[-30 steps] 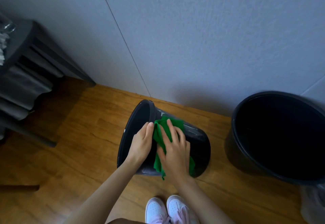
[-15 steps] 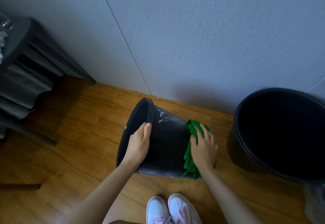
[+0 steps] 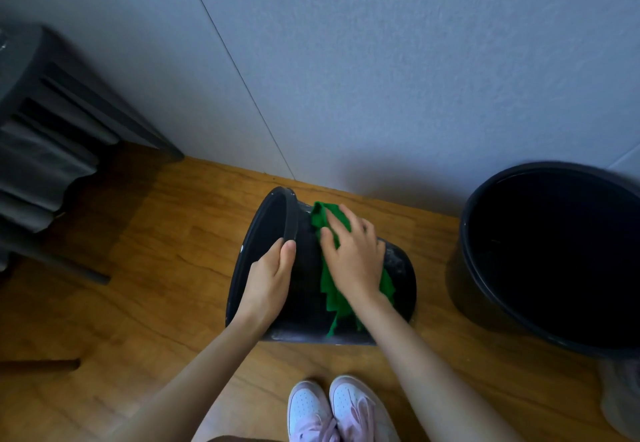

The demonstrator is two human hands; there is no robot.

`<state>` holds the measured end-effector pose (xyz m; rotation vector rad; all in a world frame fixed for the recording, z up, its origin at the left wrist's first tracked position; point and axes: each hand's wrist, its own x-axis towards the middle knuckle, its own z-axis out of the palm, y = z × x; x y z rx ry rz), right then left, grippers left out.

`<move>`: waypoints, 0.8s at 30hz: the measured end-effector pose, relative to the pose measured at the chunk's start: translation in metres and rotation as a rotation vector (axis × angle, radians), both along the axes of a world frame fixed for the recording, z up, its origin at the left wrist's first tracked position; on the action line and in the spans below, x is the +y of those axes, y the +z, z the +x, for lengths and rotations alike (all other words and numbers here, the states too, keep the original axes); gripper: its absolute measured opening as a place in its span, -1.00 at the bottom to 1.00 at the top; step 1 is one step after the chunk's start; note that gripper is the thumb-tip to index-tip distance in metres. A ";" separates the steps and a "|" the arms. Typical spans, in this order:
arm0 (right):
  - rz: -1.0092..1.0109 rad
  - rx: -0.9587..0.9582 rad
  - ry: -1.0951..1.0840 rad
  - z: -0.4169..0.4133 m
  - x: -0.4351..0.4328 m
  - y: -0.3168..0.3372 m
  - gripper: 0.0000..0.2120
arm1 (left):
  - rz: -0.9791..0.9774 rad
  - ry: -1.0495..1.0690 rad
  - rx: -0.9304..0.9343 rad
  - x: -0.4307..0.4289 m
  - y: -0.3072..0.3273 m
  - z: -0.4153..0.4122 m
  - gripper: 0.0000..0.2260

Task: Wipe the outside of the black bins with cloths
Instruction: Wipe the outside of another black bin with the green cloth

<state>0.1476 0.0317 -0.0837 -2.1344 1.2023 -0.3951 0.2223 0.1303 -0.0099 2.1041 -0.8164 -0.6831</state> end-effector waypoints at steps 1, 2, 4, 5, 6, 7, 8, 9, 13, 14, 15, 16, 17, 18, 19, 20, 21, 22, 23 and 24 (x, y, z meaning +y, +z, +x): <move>0.058 0.033 -0.039 -0.005 -0.010 -0.010 -0.61 | 0.005 0.007 -0.001 0.001 0.000 0.001 -0.62; 0.109 0.070 -0.086 -0.012 -0.019 -0.021 -0.62 | 0.011 0.019 -0.002 0.001 0.000 0.001 -0.62; 0.189 0.122 -0.165 -0.032 -0.031 -0.041 -0.63 | 0.021 0.030 -0.007 0.002 -0.001 0.003 -0.64; 0.217 0.132 -0.193 -0.041 -0.033 -0.049 -0.64 | 0.026 0.025 -0.007 0.001 -0.001 0.004 -0.64; 0.232 0.137 -0.213 -0.049 -0.032 -0.055 -0.63 | 0.032 0.018 -0.009 0.001 0.000 0.004 -0.65; 0.232 0.135 -0.224 -0.053 -0.030 -0.058 -0.63 | 0.035 0.011 -0.009 0.001 0.000 0.003 -0.66; 0.218 0.123 -0.229 -0.055 -0.026 -0.058 -0.64 | 0.034 0.008 -0.009 0.001 0.000 0.003 -0.66; 0.194 0.097 -0.232 -0.055 -0.021 -0.056 -0.64 | 0.034 0.005 -0.009 0.001 0.000 0.003 -0.66; 0.010 -0.076 -0.210 -0.033 0.016 -0.026 -0.59 | 0.026 0.004 -0.013 0.001 0.000 0.001 -0.67; -0.047 -0.115 -0.193 -0.024 0.025 -0.014 -0.57 | 0.022 0.003 -0.023 0.000 0.000 0.000 -0.66; -0.091 -0.142 -0.172 -0.014 0.031 -0.004 -0.56 | 0.023 0.002 -0.037 -0.001 0.000 -0.001 -0.66; -0.113 -0.155 -0.150 -0.005 0.035 0.005 -0.56 | 0.023 0.003 -0.041 -0.002 0.000 -0.001 -0.66; -0.114 -0.159 -0.131 0.003 0.036 0.012 -0.55 | 0.023 0.010 -0.033 -0.002 -0.001 -0.001 -0.66; -0.105 -0.159 -0.116 0.008 0.034 0.017 -0.54 | 0.022 0.019 -0.024 -0.002 -0.002 0.000 -0.67; -0.094 -0.154 -0.098 0.012 0.030 0.017 -0.53 | 0.024 0.029 -0.021 -0.002 -0.002 0.001 -0.66; -0.079 -0.145 -0.078 0.013 0.025 0.014 -0.52 | 0.026 0.036 -0.024 -0.002 -0.002 0.002 -0.66; -0.053 -0.132 -0.065 0.013 0.017 0.008 -0.52 | 0.032 0.040 -0.031 -0.001 -0.002 0.003 -0.66; -0.019 -0.111 -0.066 0.010 0.008 0.000 -0.55 | 0.036 0.048 -0.032 0.000 -0.002 0.005 -0.65; 0.020 -0.078 -0.084 0.007 -0.001 -0.010 -0.59 | 0.040 0.061 -0.026 0.001 -0.002 0.007 -0.64; 0.050 -0.038 -0.116 0.002 -0.010 -0.020 -0.64 | 0.041 0.076 -0.015 0.003 -0.002 0.009 -0.62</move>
